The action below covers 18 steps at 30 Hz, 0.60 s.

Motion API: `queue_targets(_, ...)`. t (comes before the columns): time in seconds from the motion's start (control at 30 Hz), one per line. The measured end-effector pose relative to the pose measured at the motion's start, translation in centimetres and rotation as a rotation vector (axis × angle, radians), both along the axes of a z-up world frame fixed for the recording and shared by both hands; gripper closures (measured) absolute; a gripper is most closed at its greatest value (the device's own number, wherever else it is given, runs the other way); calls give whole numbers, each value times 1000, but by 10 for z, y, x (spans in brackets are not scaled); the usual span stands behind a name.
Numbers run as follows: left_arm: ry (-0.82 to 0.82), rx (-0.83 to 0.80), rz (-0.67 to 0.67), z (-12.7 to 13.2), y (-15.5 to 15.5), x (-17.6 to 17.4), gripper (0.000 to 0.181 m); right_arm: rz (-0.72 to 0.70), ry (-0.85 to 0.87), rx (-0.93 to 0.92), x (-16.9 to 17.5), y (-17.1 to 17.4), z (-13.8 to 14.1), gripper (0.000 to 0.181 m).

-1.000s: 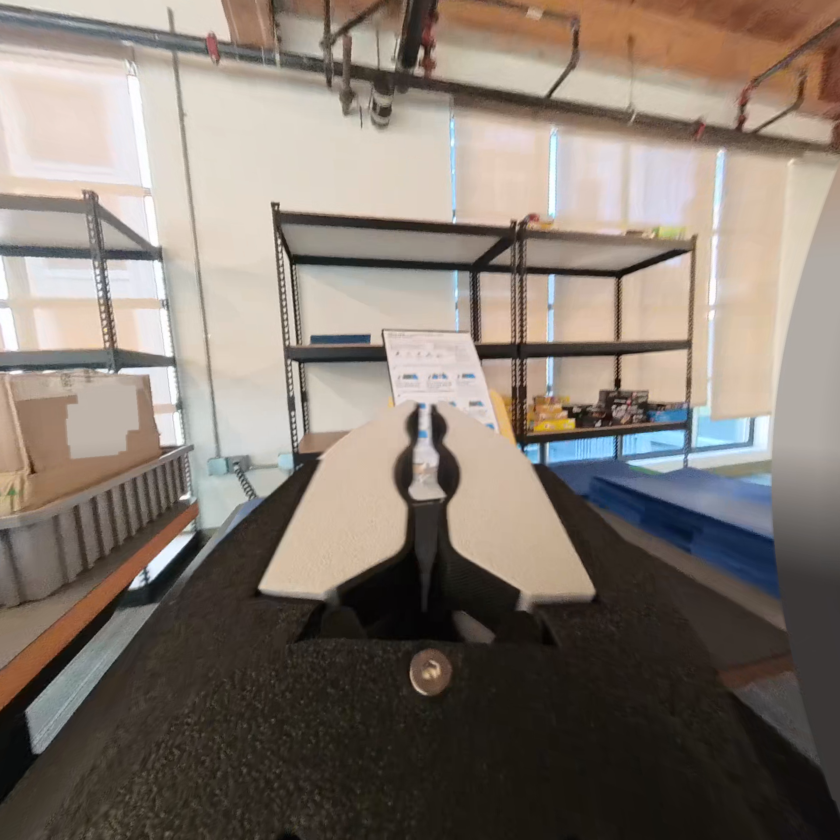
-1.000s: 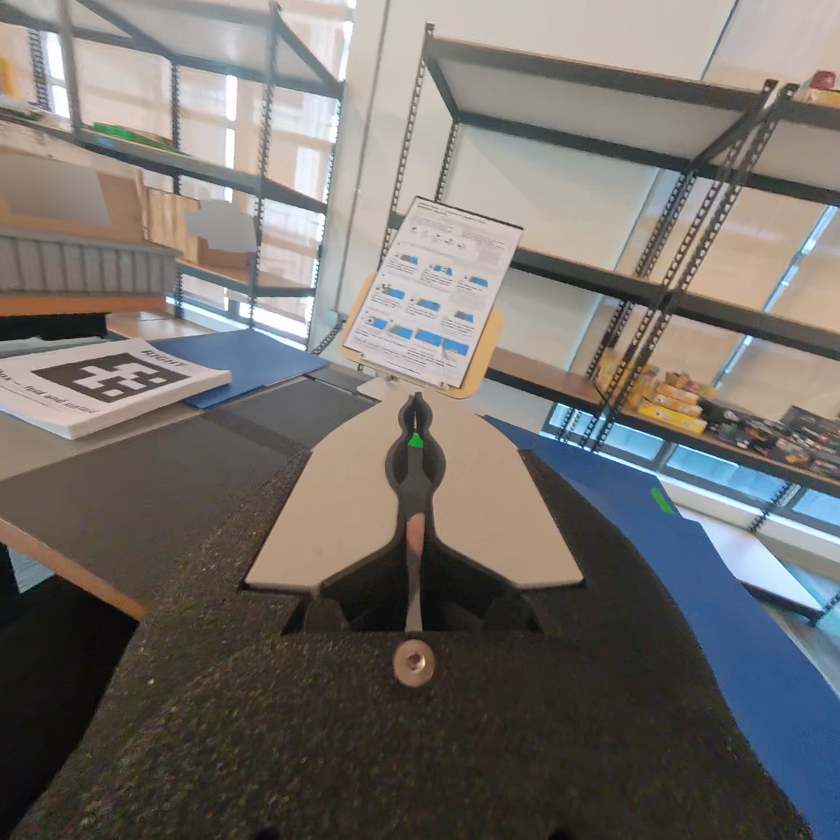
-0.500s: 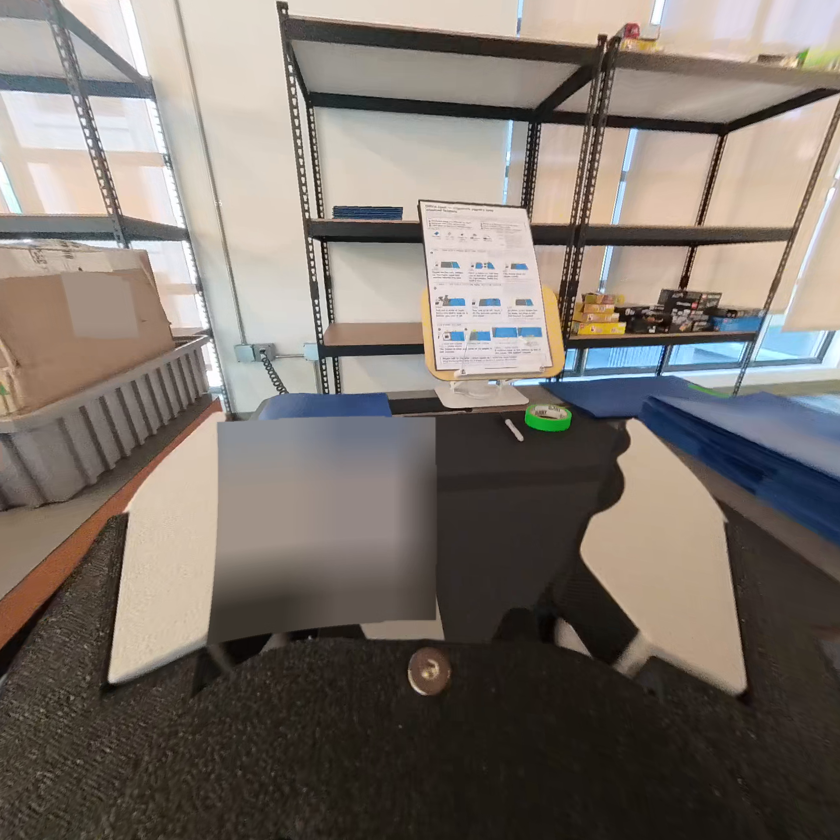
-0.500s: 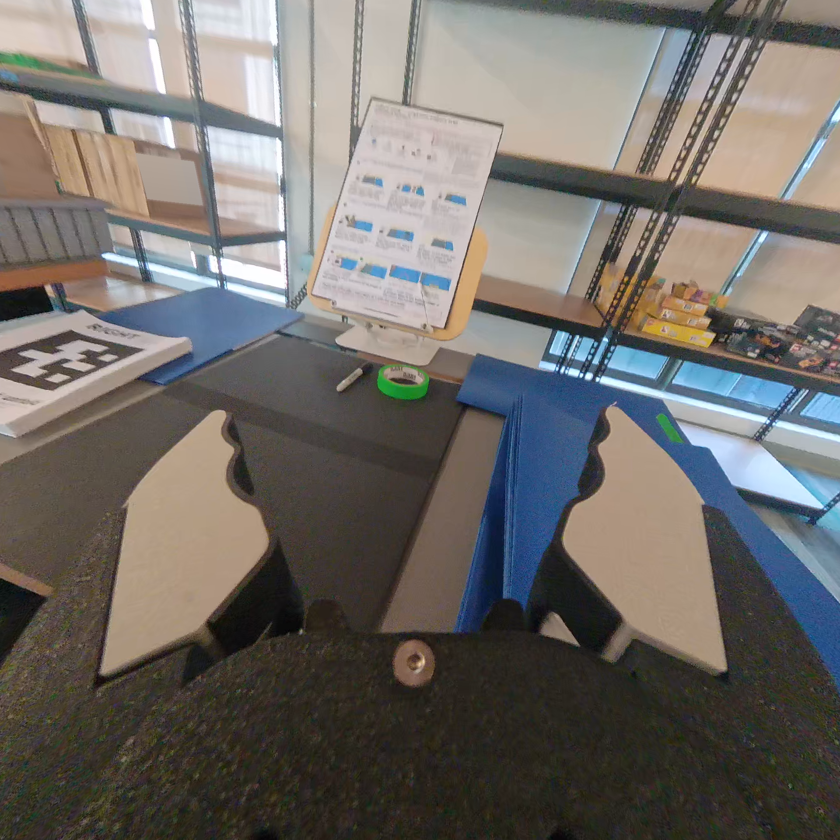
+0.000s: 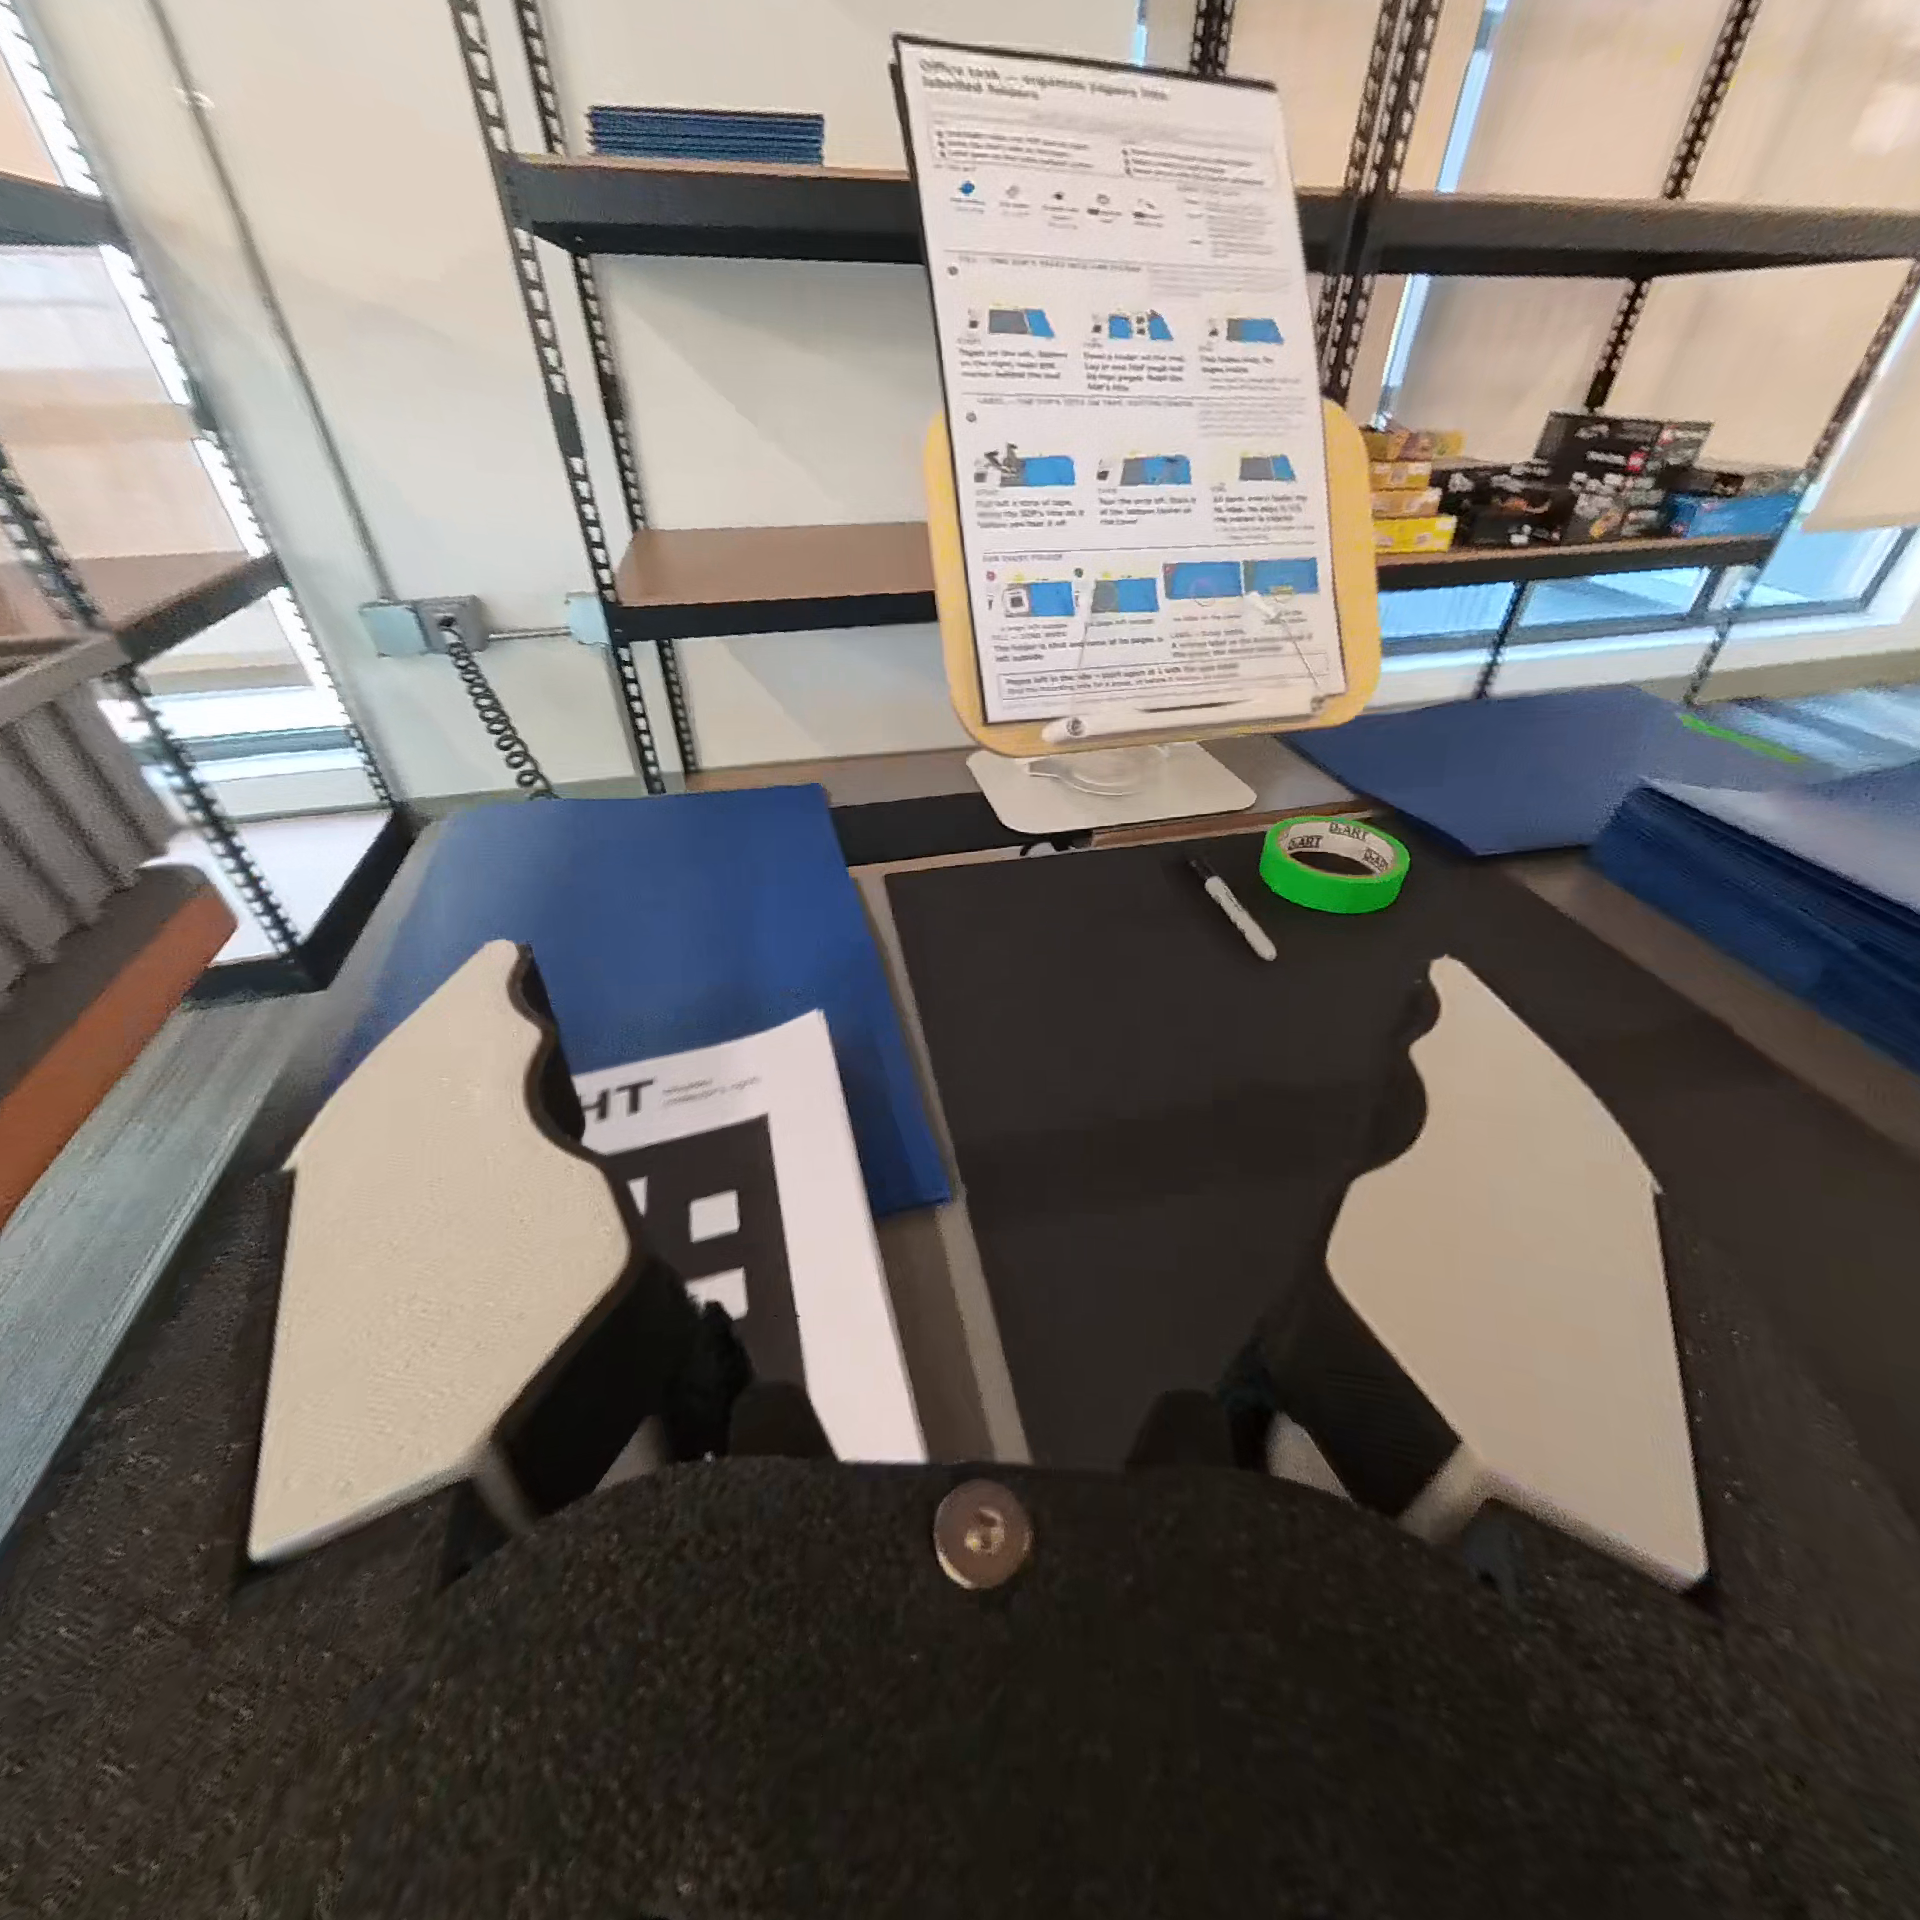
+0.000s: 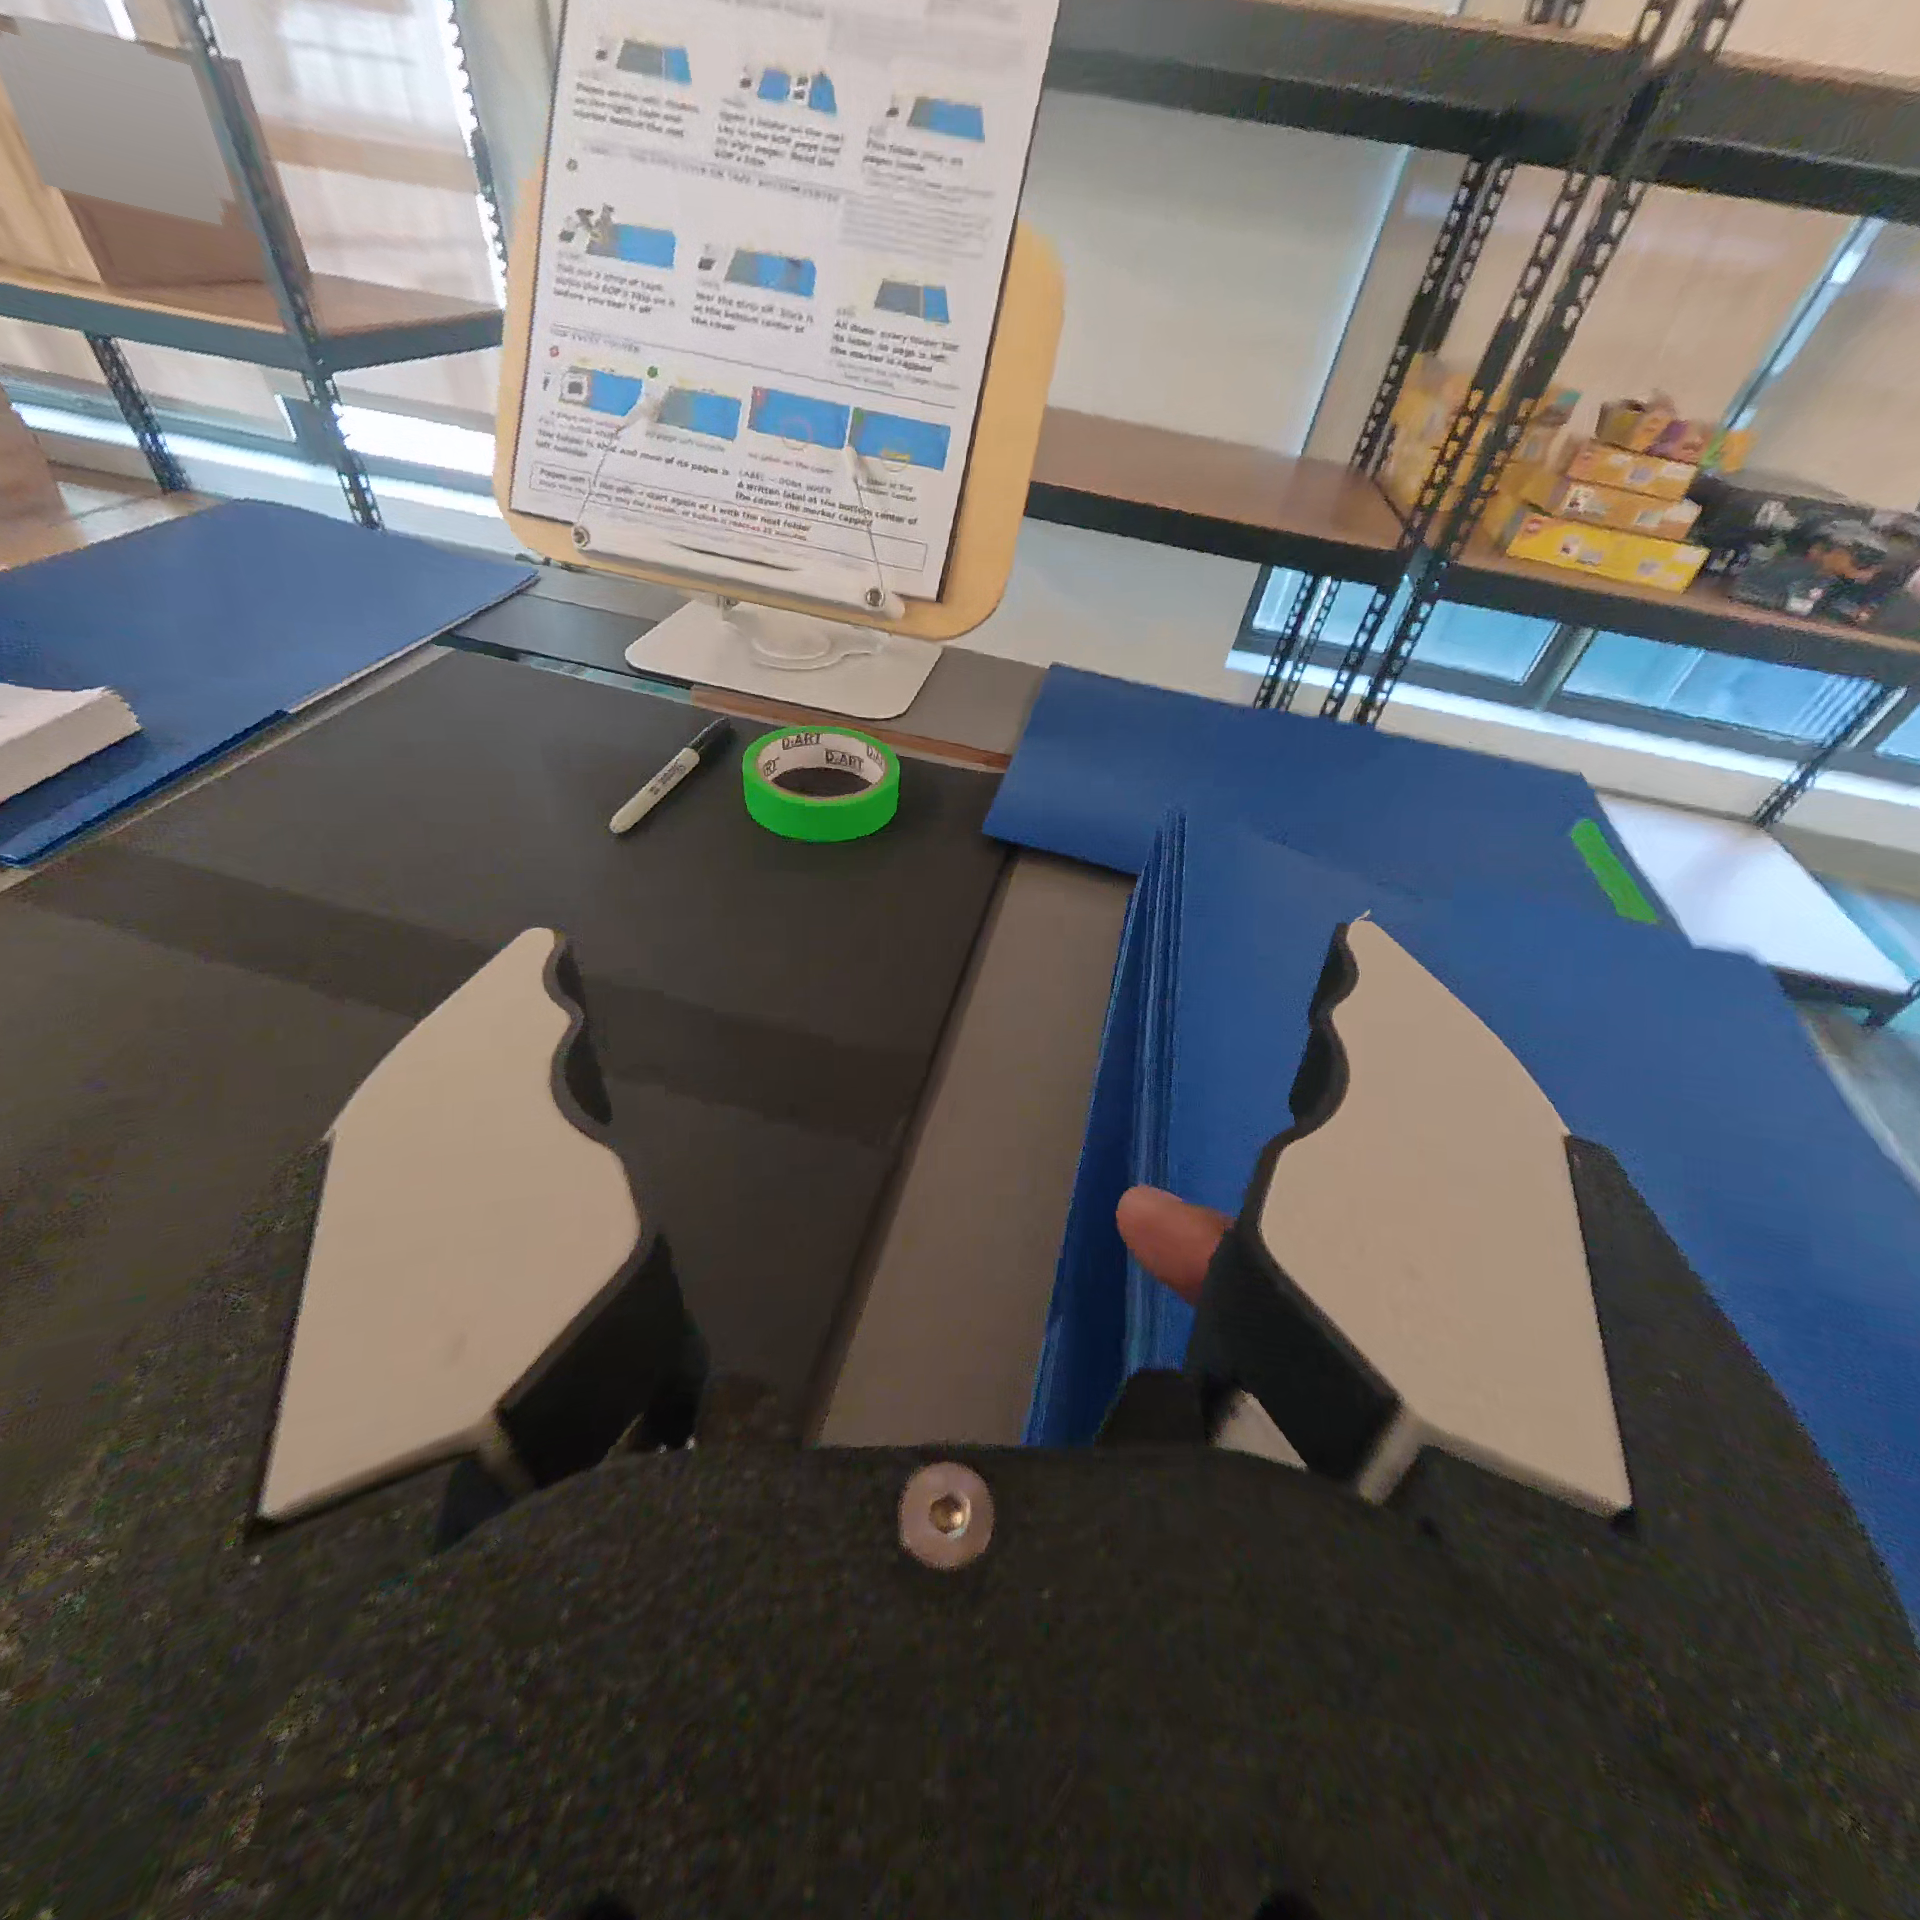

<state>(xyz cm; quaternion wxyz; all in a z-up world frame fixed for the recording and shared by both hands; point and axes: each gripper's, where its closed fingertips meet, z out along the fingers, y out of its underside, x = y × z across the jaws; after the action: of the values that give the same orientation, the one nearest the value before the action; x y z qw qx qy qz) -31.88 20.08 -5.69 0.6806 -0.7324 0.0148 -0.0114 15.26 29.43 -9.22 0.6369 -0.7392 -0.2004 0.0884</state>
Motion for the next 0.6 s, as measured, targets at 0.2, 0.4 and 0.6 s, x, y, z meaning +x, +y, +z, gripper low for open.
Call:
queue_targets(0.2,51,-9,-107,-1,46,35,34,86,-52,3,0,19,27,58)
queue_targets(0.4,56,-75,-250,-13,49,80,32,90,-22,-62,7,-23,10,50)
queue_targets(0.6,95,-34,-248,1,8,95,35,47,-22,-66,20,-65,6,49)
